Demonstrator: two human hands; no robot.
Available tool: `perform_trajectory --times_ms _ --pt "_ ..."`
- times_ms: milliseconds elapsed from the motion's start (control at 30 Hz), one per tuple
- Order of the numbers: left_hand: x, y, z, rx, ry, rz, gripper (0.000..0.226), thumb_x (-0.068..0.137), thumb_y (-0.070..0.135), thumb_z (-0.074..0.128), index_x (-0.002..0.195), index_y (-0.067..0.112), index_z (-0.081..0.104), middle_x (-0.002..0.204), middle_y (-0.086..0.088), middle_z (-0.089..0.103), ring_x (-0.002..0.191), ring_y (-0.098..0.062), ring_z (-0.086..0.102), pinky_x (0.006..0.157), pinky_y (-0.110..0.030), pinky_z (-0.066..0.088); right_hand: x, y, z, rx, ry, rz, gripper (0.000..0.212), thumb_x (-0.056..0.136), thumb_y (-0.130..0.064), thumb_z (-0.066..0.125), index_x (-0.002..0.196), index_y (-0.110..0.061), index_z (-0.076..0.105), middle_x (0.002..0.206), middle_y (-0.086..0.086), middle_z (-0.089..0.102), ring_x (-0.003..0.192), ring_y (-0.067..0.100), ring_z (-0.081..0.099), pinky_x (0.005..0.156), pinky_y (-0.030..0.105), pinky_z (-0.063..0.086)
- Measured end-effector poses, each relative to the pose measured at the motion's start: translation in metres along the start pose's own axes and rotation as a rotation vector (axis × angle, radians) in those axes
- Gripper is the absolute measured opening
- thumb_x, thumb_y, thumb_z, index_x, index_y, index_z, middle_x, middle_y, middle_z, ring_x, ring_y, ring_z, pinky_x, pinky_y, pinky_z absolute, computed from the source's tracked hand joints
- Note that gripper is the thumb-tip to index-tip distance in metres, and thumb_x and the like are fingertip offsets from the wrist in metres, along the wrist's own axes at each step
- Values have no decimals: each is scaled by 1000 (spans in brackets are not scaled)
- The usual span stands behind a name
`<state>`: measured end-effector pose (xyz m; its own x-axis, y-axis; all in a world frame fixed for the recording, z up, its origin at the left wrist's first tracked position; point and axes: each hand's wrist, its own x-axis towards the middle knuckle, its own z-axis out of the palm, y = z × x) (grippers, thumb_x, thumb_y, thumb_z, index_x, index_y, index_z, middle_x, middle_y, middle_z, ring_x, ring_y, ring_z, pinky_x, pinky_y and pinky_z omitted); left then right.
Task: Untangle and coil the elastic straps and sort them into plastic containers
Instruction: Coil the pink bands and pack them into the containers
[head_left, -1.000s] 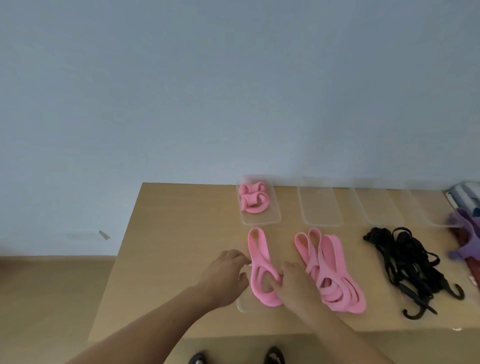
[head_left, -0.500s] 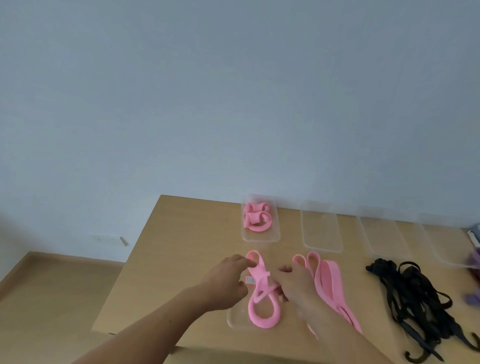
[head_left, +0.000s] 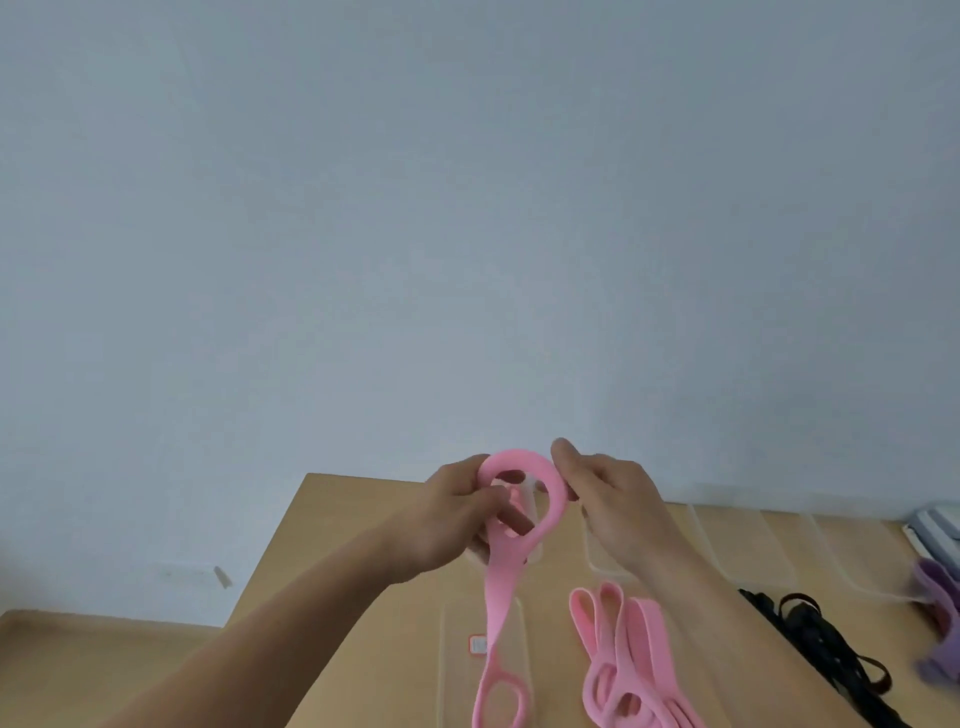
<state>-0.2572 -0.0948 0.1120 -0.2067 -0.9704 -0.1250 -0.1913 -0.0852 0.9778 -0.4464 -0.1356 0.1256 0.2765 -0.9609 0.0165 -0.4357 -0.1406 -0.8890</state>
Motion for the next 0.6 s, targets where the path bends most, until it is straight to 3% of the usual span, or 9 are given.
perform_trajectory --times_ms 100,200,300,500,600 --pt "0 14 -5 -69 -49 9 34 87 16 52 121 14 52 97 -14 75 87 -37 71 74 -43 60 2 -16 -2 95 27 -118 45 97 -45 53 74 -7 64 66 -5 56 53 3 47 56 16 39" --pt "0 28 -8 -139 -69 38 31 90 8 53 122 9 51 95 -16 74 84 -36 72 68 -43 60 5 -28 -4 169 -7 -165 19 98 -31 57 90 -27 74 77 -13 70 61 -4 58 57 9 43" --pt "-4 40 -10 -226 -102 26 28 88 14 54 115 9 55 90 -20 72 76 -36 70 61 -41 58 6 -37 -8 226 -5 -189 18 96 -34 59 90 -28 75 81 -9 72 73 2 66 63 13 49" --pt "-13 50 -11 -315 -95 -2 26 83 18 55 106 4 55 84 -23 68 69 -38 65 59 -44 58 5 -50 -13 156 -48 -207 10 90 -27 68 84 -25 76 76 -7 72 61 -1 60 57 11 45" --pt "-19 50 -9 -343 -92 -19 29 85 25 58 104 4 58 82 -22 67 72 -39 65 60 -46 57 0 -52 -10 109 13 -291 9 81 -40 74 81 -30 73 78 -13 71 65 1 59 59 14 47"
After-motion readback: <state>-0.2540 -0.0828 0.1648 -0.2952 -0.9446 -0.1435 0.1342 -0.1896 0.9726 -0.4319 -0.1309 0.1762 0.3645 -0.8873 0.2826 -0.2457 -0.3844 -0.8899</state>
